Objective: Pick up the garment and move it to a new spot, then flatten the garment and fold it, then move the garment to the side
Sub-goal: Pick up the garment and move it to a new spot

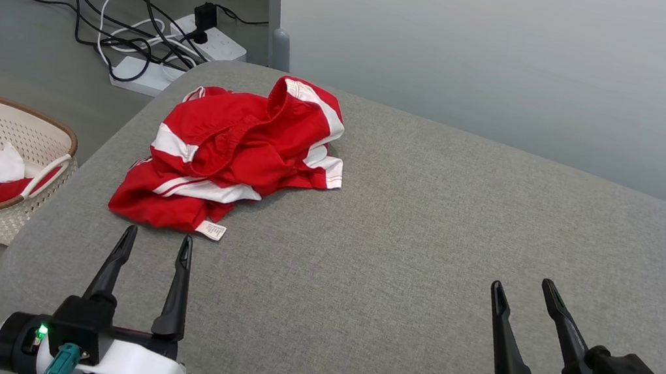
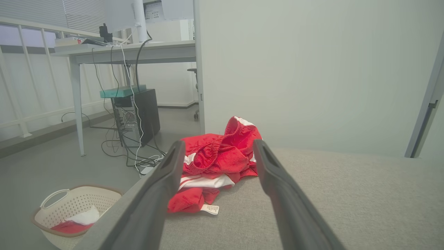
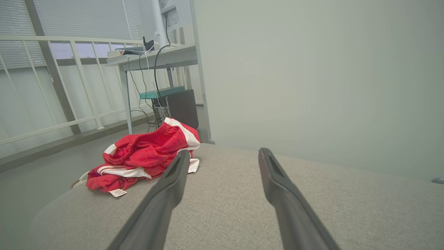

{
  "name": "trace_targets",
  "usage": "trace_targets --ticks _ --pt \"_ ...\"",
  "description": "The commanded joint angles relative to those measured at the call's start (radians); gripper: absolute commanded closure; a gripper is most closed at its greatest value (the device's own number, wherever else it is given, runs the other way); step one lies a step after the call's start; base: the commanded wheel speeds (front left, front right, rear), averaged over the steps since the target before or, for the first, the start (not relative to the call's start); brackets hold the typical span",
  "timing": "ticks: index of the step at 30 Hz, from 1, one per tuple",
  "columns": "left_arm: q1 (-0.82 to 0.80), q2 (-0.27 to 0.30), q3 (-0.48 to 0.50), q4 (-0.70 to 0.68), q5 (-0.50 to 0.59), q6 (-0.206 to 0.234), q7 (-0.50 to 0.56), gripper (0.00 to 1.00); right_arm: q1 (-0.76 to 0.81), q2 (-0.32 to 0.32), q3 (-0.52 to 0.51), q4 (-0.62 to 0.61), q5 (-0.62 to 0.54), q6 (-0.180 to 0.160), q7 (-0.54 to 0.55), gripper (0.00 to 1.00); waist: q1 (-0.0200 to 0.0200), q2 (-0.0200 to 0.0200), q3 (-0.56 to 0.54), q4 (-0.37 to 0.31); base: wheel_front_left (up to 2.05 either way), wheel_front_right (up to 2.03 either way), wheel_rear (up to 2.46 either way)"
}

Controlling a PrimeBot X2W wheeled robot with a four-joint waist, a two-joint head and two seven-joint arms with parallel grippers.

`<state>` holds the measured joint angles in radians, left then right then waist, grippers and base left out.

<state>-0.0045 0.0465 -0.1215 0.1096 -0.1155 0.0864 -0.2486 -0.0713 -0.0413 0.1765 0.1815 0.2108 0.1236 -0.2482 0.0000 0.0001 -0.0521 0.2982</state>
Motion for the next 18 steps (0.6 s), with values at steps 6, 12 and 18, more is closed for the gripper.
trace_targets --ticks 6,12,18 --pt "-0.027 0.004 0.039 -0.021 0.0 0.014 -0.013 0.0 -0.013 -0.009 0.029 -0.025 0.01 0.007 -0.014 0.0 0.0 -0.0001 0.002 0.002 0.0 0.0 0.0" --pt "-0.052 0.004 0.061 0.013 0.018 0.033 -0.013 0.0 -0.013 -0.009 0.037 -0.016 0.009 0.007 -0.014 0.0 0.0 -0.0001 0.008 -0.015 0.0 0.0 0.0" --pt "-0.158 0.004 0.067 0.098 0.018 0.025 -0.013 0.0 -0.027 -0.009 0.034 -0.015 -0.01 0.007 -0.014 0.0 0.0 -0.0001 0.04 -0.045 0.0 0.0 0.0"
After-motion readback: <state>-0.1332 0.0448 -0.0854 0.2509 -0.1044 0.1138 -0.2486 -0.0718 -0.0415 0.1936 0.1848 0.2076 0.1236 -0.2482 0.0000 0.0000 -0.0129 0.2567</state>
